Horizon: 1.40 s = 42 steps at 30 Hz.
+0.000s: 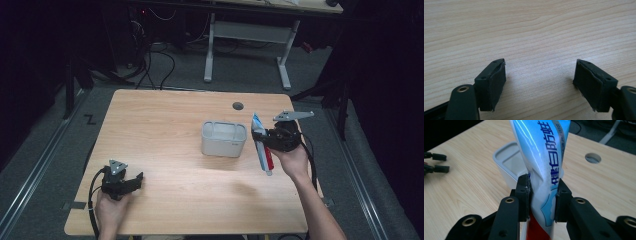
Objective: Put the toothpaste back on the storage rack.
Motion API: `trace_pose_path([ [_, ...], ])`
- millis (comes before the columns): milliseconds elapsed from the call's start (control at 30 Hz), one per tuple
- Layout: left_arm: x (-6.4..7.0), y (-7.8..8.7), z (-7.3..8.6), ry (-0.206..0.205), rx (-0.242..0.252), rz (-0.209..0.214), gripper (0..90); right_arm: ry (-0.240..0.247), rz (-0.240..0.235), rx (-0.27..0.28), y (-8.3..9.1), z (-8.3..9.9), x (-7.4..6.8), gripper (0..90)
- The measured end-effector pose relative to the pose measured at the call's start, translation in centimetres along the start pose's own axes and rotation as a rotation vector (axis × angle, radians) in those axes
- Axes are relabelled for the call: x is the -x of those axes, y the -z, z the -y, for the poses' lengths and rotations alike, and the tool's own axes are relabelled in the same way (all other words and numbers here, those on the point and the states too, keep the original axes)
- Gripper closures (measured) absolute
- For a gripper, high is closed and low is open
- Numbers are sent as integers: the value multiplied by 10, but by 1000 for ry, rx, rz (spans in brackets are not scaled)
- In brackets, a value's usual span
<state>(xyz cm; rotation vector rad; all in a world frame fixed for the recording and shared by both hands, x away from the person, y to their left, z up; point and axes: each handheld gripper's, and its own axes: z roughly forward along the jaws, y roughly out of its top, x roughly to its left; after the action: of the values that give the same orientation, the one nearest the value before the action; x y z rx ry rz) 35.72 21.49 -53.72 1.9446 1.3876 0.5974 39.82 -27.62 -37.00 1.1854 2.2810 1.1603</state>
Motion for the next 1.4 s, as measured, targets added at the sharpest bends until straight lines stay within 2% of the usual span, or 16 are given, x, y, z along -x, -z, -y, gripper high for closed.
trace_pose_path([
  [400,0,0,0,2,2,0,259,42,-40,53,-9,-29,-12,714],
  [567,0,0,0,3,2,-2,260,41,-49,89,-11,-39,-14,715],
  [700,0,0,0,4,2,-3,260,64,-47,124,-11,-45,-16,717],
  [867,0,0,0,5,3,-3,260,61,-48,129,-18,-55,-15,718],
  [967,0,0,0,4,2,-3,259,45,-72,137,-23,-61,-14,719],
  [1100,0,0,0,4,2,-3,259,56,-72,139,-28,-71,-17,720],
  [1400,-2,0,0,14,6,6,259,35,-98,184,-35,-86,-19,718],
])
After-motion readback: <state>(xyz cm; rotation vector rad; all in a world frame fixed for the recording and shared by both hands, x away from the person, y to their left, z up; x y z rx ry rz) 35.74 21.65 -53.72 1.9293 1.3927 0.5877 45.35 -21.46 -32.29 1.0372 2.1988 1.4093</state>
